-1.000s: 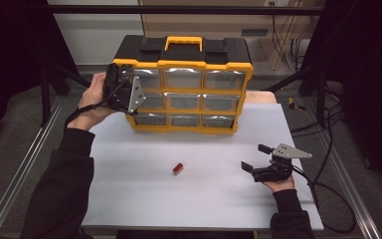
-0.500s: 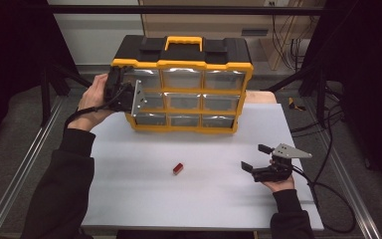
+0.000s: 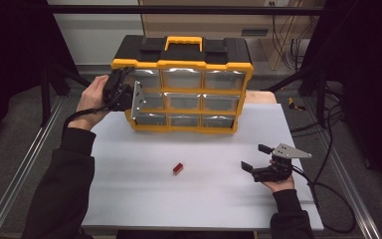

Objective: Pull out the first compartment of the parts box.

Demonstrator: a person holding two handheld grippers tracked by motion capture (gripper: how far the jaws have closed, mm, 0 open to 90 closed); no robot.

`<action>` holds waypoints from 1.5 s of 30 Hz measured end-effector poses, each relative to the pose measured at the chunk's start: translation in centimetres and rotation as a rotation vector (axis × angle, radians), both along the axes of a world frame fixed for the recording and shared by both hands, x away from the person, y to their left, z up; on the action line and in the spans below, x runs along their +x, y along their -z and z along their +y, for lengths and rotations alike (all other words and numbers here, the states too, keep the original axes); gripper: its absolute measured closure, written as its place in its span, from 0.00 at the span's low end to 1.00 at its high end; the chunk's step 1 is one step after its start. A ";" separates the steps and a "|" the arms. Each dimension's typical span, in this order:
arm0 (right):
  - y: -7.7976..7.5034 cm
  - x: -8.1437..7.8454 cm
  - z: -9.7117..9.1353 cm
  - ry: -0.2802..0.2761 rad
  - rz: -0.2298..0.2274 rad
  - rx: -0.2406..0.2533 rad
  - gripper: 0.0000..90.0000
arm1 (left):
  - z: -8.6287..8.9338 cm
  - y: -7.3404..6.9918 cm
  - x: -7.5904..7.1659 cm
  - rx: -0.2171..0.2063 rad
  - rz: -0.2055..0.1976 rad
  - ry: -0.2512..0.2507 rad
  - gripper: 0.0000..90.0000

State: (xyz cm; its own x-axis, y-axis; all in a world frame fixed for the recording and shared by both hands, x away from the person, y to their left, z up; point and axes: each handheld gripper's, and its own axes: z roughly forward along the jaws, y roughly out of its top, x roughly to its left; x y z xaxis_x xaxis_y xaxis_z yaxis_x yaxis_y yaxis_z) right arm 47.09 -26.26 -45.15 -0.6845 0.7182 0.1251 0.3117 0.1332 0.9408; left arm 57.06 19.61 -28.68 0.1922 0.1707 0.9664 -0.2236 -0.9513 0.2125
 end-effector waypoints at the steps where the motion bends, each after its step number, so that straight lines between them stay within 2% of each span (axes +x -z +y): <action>1: 0.0 0.0 0.0 0.000 0.001 0.000 0.00 | 0.0 0.0 0.0 0.001 -0.008 0.000 0.42; 8: 0.0 0.0 0.0 0.000 -0.001 0.000 0.01 | 0.1 0.0 -0.1 0.000 -0.054 -0.003 0.59; 24: 0.0 0.0 0.0 -0.001 -0.003 -0.002 0.01 | 0.0 0.3 -0.2 0.022 -0.150 -0.014 0.82; 33: 0.0 0.0 0.0 0.000 0.000 0.000 0.00 | 0.0 0.5 -0.2 0.082 -0.191 -0.008 0.85; 45: 0.0 0.0 0.0 -0.001 0.000 -0.001 0.00 | 0.0 0.7 -0.3 0.108 -0.209 0.002 0.87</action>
State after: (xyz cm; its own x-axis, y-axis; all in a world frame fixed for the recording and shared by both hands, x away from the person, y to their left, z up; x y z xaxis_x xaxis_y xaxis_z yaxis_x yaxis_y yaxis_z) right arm 47.10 -26.26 -45.16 -0.6852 0.7176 0.1243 0.3114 0.1344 0.9407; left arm 56.77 19.59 -29.40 -0.0134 0.0634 0.9979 -0.2541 -0.9654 0.0579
